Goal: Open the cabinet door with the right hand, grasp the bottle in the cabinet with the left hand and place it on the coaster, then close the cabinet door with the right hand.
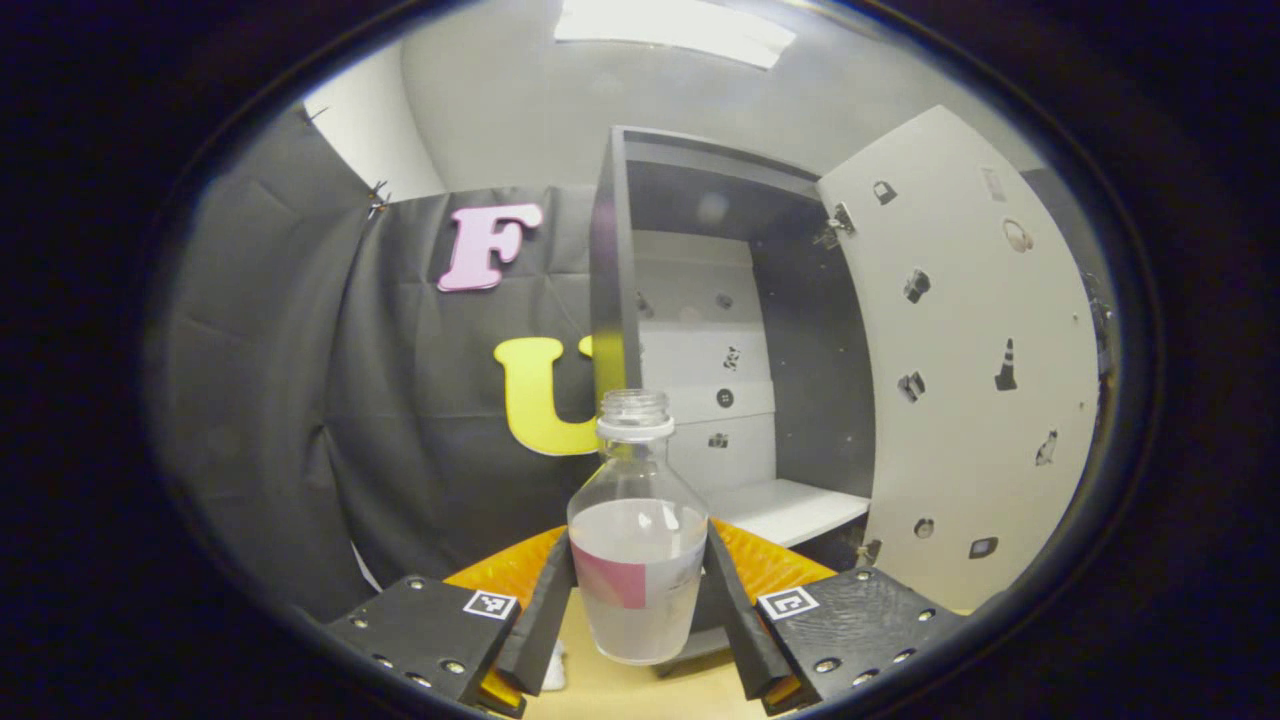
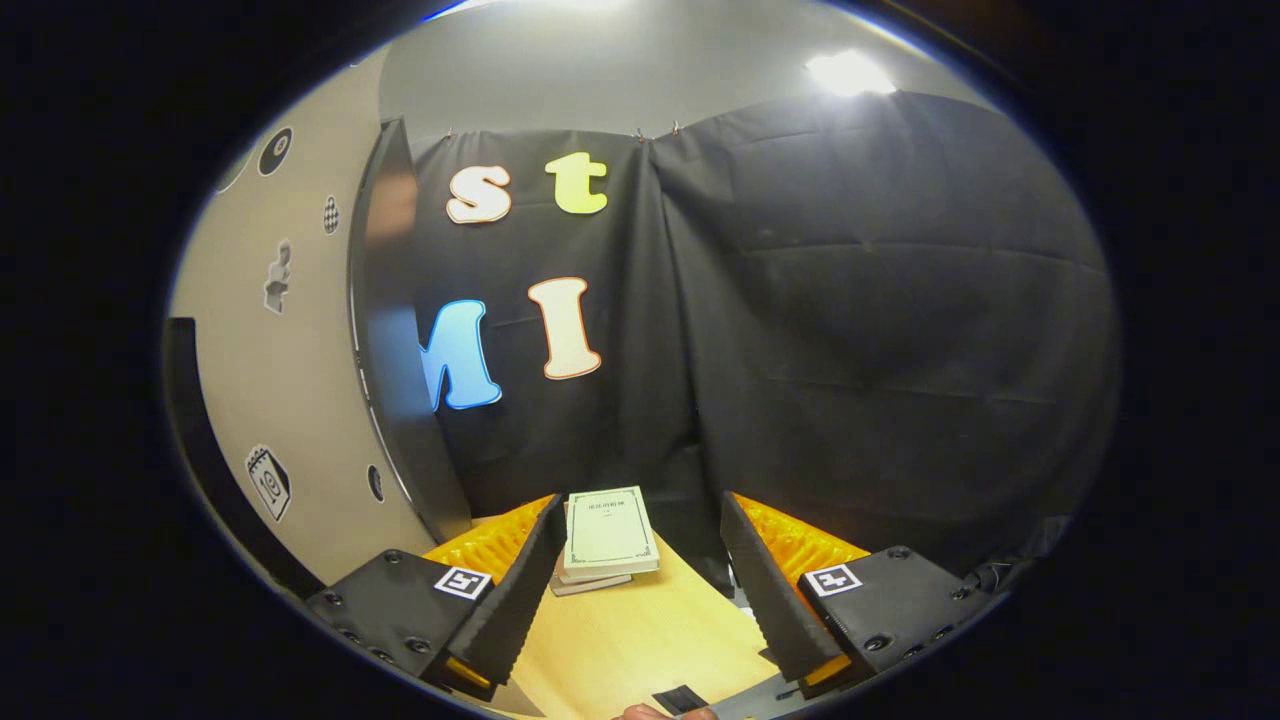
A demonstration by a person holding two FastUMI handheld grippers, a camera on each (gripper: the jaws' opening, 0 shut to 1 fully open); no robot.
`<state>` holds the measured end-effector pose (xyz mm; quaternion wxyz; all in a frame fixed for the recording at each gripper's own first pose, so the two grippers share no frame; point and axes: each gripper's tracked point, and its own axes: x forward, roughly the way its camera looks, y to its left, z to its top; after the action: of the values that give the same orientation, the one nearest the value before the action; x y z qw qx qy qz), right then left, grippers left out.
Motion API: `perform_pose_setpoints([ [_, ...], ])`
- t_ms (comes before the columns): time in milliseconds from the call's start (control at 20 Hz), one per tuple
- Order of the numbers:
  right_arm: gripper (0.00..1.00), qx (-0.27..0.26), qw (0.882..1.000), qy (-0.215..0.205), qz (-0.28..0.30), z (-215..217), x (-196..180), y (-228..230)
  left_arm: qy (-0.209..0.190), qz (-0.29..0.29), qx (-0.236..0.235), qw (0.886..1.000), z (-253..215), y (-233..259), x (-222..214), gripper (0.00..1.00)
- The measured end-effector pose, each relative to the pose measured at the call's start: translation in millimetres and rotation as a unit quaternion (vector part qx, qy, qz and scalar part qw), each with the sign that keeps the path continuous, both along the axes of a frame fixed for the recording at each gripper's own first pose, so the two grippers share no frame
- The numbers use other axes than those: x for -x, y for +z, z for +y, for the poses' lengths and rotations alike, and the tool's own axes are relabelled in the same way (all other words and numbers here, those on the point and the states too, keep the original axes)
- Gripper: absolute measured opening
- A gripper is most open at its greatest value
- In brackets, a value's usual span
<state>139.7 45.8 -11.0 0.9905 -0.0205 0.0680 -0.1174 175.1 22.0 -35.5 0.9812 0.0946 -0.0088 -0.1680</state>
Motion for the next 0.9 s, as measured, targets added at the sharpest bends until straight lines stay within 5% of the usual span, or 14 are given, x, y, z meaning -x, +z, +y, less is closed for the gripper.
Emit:
perform_pose_setpoints([
  [250,0.98,-0.008,1.0,0.024,0.001,11.5,17.6,-3.7,0.021,-0.017,-0.031,0.999,50.8,-67.5,27.1,0.72],
  [450,0.98,-0.003,1.0,0.007,-0.029,1.8,30.3,8.7,0.044,0.001,-0.026,0.999,77.3,-133.4,42.4,0.72],
  [650,1.0,-0.012,0.995,0.039,-0.09,13.9,33.8,26.8,0.061,0.026,-0.005,0.998,93.5,-195.2,45.0,0.74],
  [900,0.98,0.003,0.993,-0.009,-0.117,-9.6,37.0,22.7,0.094,0.058,-0.01,0.994,111.2,-266.0,46.2,0.72],
])
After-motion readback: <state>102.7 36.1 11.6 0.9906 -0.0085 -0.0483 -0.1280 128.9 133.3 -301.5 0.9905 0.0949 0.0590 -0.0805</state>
